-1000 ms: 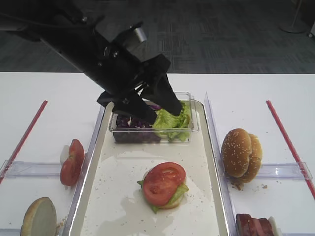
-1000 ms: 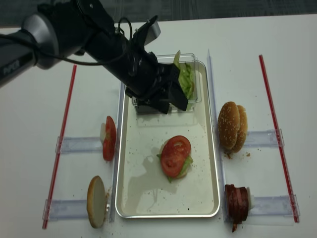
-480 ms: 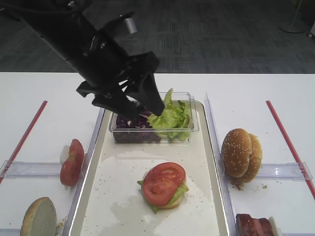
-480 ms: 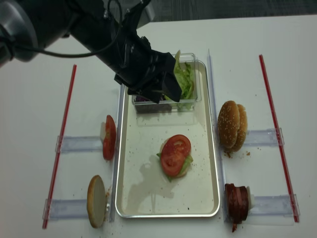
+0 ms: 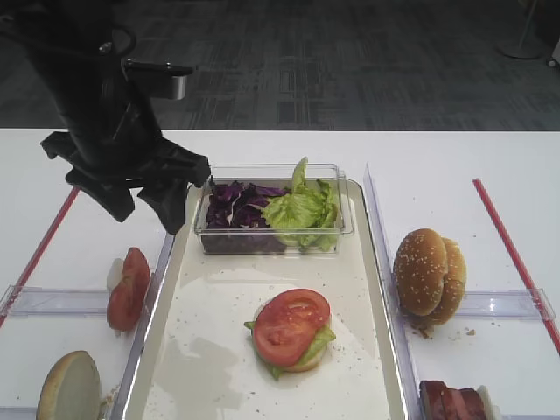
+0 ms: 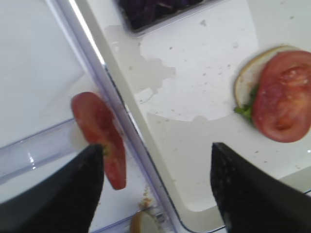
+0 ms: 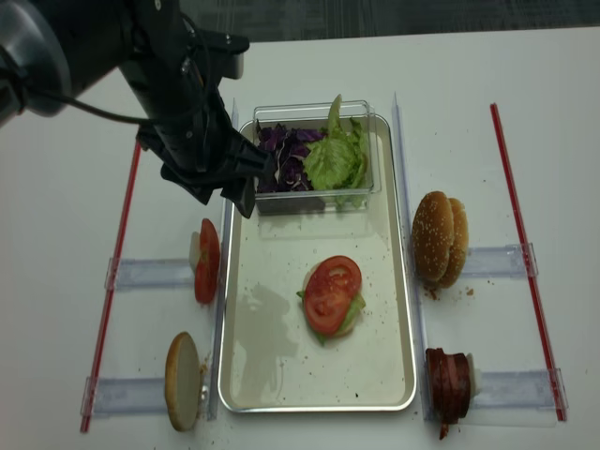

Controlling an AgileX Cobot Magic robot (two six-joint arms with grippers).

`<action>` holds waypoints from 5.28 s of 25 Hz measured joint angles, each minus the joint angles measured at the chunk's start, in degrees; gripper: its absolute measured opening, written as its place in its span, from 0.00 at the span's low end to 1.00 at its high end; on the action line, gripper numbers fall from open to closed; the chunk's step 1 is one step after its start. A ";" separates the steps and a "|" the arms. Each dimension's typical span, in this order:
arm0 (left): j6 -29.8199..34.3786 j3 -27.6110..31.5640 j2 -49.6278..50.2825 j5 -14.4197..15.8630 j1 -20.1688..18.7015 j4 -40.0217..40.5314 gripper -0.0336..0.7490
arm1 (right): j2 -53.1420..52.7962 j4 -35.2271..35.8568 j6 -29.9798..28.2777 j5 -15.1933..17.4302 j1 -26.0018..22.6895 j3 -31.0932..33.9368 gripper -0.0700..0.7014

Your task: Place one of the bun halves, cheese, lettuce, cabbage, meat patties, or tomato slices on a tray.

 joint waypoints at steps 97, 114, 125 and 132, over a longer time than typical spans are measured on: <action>-4.99 51.01 -71.12 -1.33 22.89 9.57 0.60 | 0.00 0.00 0.10 0.00 0.00 0.00 0.14; -1.78 51.01 -94.58 -0.19 22.99 9.65 0.61 | 0.00 0.00 0.10 0.00 0.00 0.00 0.14; -0.73 51.01 -99.05 0.22 22.99 9.65 0.71 | 0.00 0.00 0.10 0.00 0.00 0.00 0.14; -0.51 51.01 -99.10 0.35 22.99 9.45 0.74 | 0.00 0.00 0.10 0.00 0.00 0.00 0.14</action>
